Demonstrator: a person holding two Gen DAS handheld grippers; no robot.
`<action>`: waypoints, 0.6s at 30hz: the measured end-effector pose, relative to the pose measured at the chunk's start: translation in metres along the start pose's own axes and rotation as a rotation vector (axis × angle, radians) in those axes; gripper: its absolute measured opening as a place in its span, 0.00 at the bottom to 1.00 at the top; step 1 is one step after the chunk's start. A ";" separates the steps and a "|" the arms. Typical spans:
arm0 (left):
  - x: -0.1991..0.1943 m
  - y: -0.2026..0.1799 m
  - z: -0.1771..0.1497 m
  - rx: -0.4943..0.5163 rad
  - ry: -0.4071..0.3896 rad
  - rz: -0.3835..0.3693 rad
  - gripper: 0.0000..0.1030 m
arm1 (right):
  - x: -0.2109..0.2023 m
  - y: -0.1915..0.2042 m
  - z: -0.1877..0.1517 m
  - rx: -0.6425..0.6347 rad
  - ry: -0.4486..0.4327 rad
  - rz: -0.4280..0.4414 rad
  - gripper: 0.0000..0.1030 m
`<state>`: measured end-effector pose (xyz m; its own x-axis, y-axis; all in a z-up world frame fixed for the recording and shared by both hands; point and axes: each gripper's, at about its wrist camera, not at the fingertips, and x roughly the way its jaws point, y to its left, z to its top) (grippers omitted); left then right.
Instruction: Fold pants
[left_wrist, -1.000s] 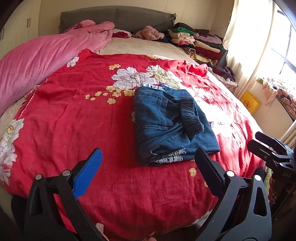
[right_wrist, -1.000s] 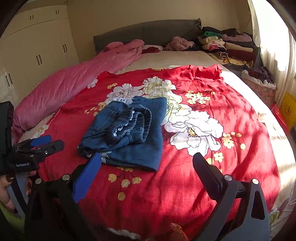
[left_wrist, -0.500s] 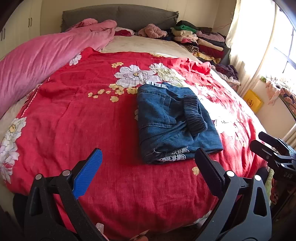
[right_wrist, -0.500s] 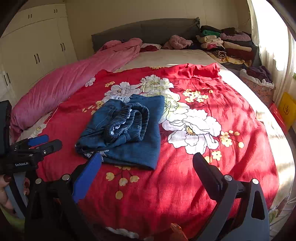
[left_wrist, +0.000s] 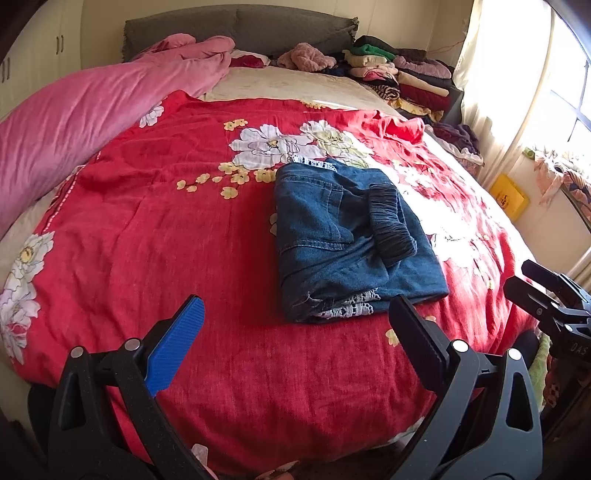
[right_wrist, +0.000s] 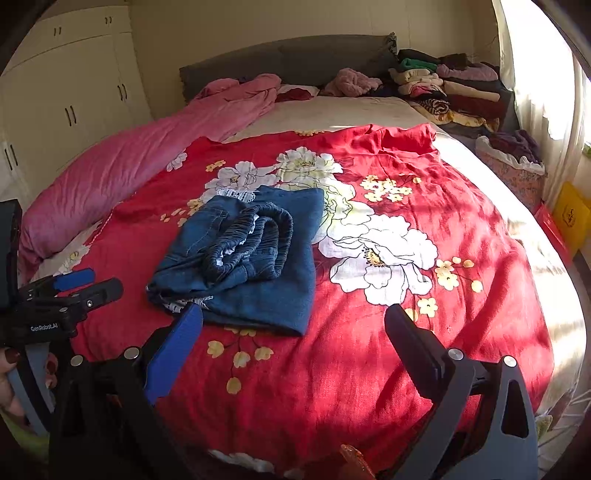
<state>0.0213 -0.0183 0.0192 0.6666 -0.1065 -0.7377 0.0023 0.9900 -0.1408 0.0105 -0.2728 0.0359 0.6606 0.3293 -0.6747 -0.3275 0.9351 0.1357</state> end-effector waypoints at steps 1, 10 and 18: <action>0.000 0.000 0.000 0.000 0.001 0.001 0.91 | 0.000 0.000 0.000 0.000 0.001 -0.002 0.96; 0.000 -0.001 -0.001 0.001 0.004 0.005 0.91 | 0.000 -0.001 0.000 0.000 0.002 -0.004 0.96; 0.003 0.001 -0.002 0.000 0.012 0.007 0.91 | 0.000 -0.001 0.000 0.002 0.003 -0.005 0.96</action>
<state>0.0221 -0.0174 0.0158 0.6579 -0.1004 -0.7464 -0.0027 0.9907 -0.1357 0.0106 -0.2742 0.0360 0.6604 0.3244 -0.6773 -0.3231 0.9369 0.1337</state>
